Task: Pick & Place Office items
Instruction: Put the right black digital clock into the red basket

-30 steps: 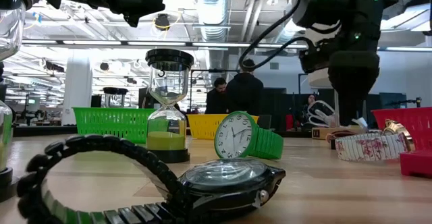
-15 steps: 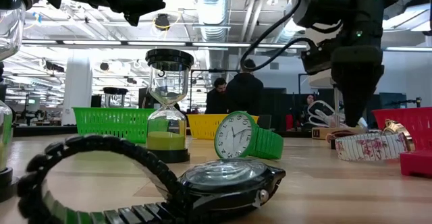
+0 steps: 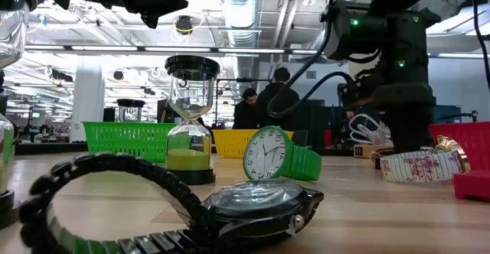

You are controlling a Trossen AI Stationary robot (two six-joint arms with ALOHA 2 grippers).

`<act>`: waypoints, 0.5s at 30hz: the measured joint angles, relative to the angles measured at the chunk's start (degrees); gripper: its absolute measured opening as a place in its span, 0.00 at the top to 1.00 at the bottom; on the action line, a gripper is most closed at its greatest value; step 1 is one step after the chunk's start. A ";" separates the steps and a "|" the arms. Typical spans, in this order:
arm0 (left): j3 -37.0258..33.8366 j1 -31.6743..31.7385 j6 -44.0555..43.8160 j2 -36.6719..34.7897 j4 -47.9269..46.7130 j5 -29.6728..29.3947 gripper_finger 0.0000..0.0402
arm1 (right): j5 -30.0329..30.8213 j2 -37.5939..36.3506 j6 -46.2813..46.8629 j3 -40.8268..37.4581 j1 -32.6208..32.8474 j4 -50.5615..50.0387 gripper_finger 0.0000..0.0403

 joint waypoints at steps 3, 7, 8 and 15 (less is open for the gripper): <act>0.00 0.00 0.00 0.00 0.09 0.00 0.74 | -0.12 0.81 0.01 0.14 0.00 -0.09 0.38; 0.00 0.00 0.00 0.00 0.24 0.00 0.74 | -0.09 0.56 0.00 0.15 0.00 0.07 0.38; 0.00 0.00 0.00 0.00 0.25 0.00 0.74 | -0.09 0.55 0.01 0.13 -0.07 0.14 0.38; 0.00 0.00 0.00 0.00 0.49 0.00 0.74 | -0.14 0.02 0.29 0.07 -0.28 0.40 0.38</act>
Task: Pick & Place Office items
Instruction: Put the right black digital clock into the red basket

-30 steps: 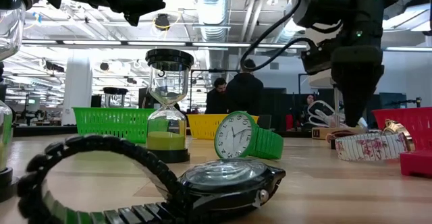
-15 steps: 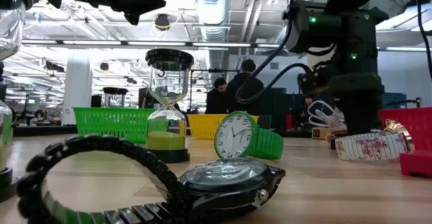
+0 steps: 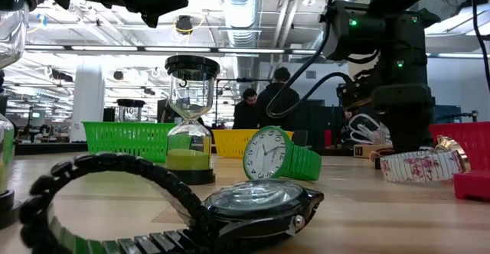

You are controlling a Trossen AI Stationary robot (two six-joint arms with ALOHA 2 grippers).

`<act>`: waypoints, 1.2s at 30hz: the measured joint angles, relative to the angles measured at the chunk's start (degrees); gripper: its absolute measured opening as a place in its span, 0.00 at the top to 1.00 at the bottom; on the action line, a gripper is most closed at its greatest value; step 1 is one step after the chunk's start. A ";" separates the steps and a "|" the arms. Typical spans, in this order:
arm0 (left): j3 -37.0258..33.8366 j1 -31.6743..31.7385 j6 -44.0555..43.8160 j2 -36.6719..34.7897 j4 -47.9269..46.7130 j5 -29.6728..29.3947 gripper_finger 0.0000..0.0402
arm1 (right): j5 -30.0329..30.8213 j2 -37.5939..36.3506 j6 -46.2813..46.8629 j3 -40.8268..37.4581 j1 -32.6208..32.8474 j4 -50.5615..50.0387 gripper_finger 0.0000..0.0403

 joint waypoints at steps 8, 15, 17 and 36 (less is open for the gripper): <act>0.00 0.00 0.00 0.00 0.36 0.00 0.74 | 0.09 0.02 -0.26 -0.04 0.00 0.10 0.38; 0.00 0.00 0.00 0.00 0.81 0.00 0.74 | 0.11 0.05 -0.31 -0.04 0.00 0.34 0.49; 0.00 0.00 0.00 0.00 0.83 0.00 0.74 | 0.22 0.07 -0.28 -0.03 0.00 0.40 0.54; 0.00 0.00 0.00 0.00 1.37 0.00 0.74 | 0.59 0.28 -4.10 17.66 2.84 -21.28 0.64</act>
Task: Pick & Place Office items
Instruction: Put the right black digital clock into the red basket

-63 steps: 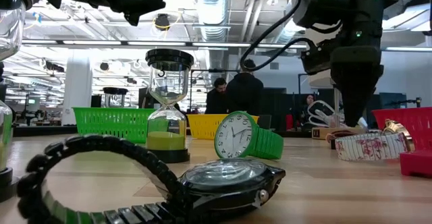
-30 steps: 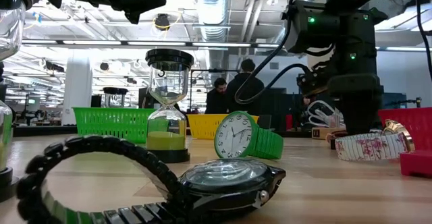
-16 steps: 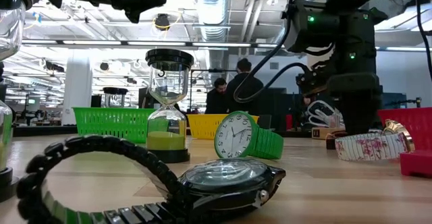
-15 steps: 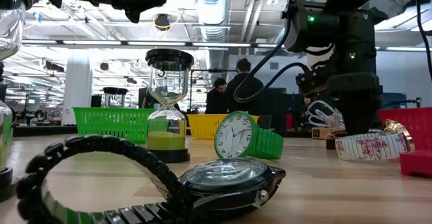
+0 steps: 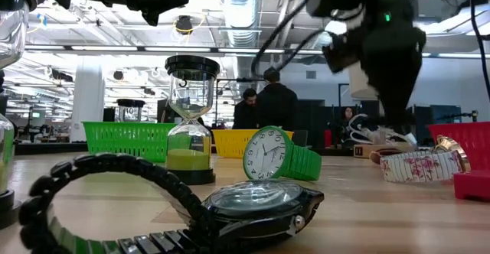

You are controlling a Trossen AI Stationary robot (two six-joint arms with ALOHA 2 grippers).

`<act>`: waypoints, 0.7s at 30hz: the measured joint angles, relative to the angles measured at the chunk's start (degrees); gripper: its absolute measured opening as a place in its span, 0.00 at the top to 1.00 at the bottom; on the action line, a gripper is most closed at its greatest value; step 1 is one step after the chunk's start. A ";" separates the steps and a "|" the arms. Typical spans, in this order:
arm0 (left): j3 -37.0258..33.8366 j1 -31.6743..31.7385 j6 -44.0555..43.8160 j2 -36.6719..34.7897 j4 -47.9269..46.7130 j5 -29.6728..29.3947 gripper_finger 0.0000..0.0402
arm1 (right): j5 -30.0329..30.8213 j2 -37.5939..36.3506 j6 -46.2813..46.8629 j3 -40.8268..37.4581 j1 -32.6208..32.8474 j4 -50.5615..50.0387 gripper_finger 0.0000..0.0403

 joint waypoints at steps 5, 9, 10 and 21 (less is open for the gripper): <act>0.00 0.00 -0.01 0.00 0.05 0.00 0.74 | -0.68 -0.29 3.21 7.43 3.92 -10.71 0.61; 0.00 0.00 -0.02 0.00 0.13 0.00 0.74 | -3.46 -2.72 7.23 8.04 8.01 -11.78 0.59; 0.00 0.00 -0.01 0.00 0.18 0.00 0.74 | -3.81 -3.56 9.01 7.47 9.09 -11.91 0.59; 0.00 0.00 -0.02 0.02 0.36 0.00 0.74 | -3.59 -14.99 31.19 -6.79 18.60 -7.53 0.58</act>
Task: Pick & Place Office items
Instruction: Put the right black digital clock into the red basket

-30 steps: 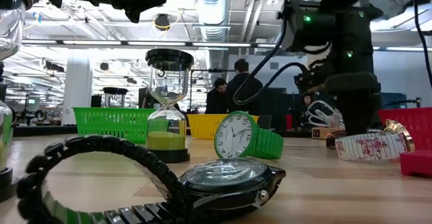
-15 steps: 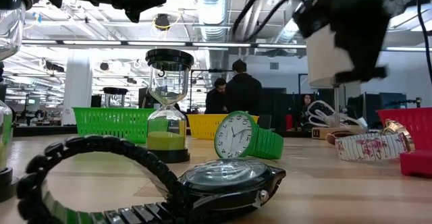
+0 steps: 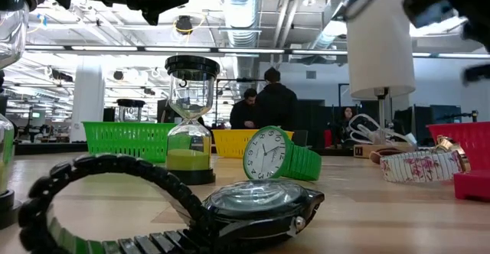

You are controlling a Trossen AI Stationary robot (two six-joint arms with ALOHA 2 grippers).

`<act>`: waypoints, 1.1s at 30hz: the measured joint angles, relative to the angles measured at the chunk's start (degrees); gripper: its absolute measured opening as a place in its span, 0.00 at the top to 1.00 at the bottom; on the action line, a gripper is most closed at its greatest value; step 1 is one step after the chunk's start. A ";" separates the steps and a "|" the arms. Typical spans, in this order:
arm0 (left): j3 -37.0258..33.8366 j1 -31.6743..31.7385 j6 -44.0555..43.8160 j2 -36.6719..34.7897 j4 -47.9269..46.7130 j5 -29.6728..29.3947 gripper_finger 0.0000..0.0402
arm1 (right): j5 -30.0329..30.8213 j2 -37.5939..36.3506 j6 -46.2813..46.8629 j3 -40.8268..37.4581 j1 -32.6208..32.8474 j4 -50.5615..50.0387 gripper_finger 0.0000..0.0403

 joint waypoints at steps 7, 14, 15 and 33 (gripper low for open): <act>0.02 0.00 0.00 0.00 0.43 0.00 0.74 | -1.18 -2.41 7.13 -10.28 1.22 10.30 0.62; 0.02 0.00 0.00 0.00 0.83 0.00 0.74 | -1.42 0.34 7.13 -13.58 1.13 15.92 0.59; 0.02 0.00 0.00 0.00 0.83 0.00 0.74 | -1.43 1.00 7.16 -14.03 1.11 15.97 0.58; 0.02 0.00 0.00 0.00 1.24 0.00 0.74 | -5.80 7.38 2.36 -14.93 -3.06 16.56 0.47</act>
